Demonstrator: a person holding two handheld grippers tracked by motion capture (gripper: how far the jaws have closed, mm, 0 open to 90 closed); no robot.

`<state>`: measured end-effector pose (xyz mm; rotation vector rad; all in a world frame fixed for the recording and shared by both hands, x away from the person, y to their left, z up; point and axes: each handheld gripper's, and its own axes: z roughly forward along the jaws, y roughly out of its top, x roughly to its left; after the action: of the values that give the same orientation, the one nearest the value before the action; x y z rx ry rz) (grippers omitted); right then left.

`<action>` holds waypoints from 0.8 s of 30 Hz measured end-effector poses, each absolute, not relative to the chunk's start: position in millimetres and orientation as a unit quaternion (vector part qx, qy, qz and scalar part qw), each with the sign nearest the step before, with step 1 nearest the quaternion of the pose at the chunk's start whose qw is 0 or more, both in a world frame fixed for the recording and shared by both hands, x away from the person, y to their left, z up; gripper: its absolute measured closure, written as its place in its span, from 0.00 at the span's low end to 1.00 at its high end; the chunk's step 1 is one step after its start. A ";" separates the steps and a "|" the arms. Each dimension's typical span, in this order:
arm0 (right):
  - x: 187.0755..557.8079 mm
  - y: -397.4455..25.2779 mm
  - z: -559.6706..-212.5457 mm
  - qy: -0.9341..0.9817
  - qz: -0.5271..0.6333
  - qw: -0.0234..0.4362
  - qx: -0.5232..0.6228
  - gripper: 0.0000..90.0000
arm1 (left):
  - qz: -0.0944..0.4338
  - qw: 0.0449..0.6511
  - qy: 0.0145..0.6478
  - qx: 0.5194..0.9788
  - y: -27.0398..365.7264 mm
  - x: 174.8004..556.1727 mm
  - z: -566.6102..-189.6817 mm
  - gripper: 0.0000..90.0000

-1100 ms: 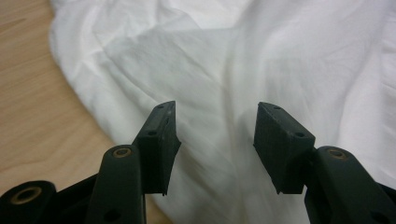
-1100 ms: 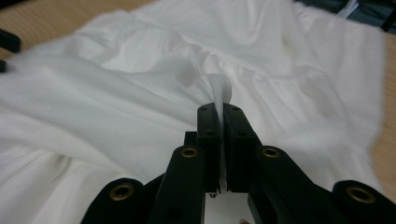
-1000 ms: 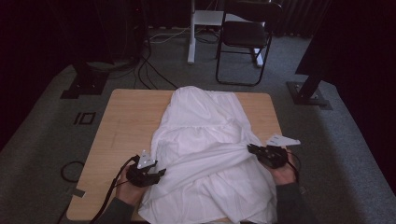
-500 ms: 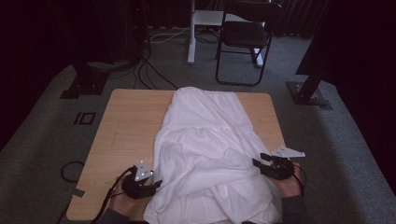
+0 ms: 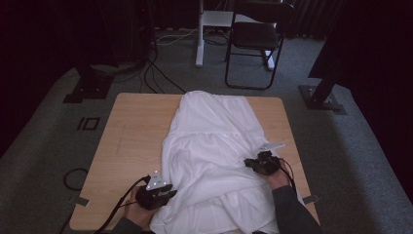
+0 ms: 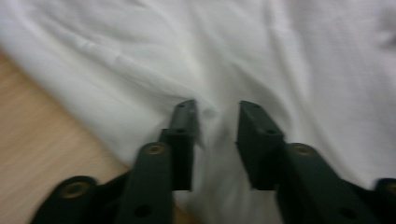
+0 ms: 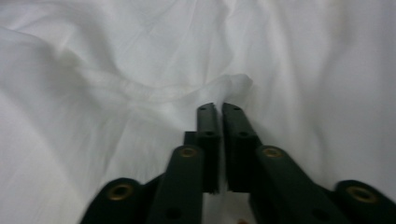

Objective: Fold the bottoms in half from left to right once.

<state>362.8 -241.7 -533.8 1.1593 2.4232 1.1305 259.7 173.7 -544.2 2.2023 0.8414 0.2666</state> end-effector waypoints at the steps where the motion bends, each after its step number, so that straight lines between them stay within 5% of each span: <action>1: 355.3 -248.1 -528.1 0.822 0.393 0.122 0.393 0.99 | 0.098 0.376 0.325 0.862 173.2 258.6 -544.1 0.91; 3: 338.8 -263.7 -515.3 0.813 0.407 0.144 0.391 0.99 | 0.089 0.383 0.318 0.863 173.3 256.1 -542.2 1.00; 11: 264.0 -343.2 -488.9 0.759 0.455 0.205 0.418 0.98 | 0.060 0.438 0.288 0.849 181.9 239.0 -521.2 1.00; 14: 236.9 -366.7 -500.6 0.750 0.478 0.189 0.418 0.97 | 0.067 0.431 0.284 0.854 181.7 236.3 -521.2 0.98; 19: 217.2 -391.7 -528.6 0.737 0.466 0.164 0.462 0.64 | 0.082 0.418 0.298 0.854 177.3 242.3 -525.8 0.75; 24: 229.4 -381.3 -527.1 0.729 0.469 0.166 0.470 0.54 | 0.093 0.402 0.311 0.856 174.8 247.7 -529.7 0.65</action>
<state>229.4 -381.3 -527.1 1.3375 2.0757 1.3350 247.7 174.8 -529.7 2.1645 0.7860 0.2349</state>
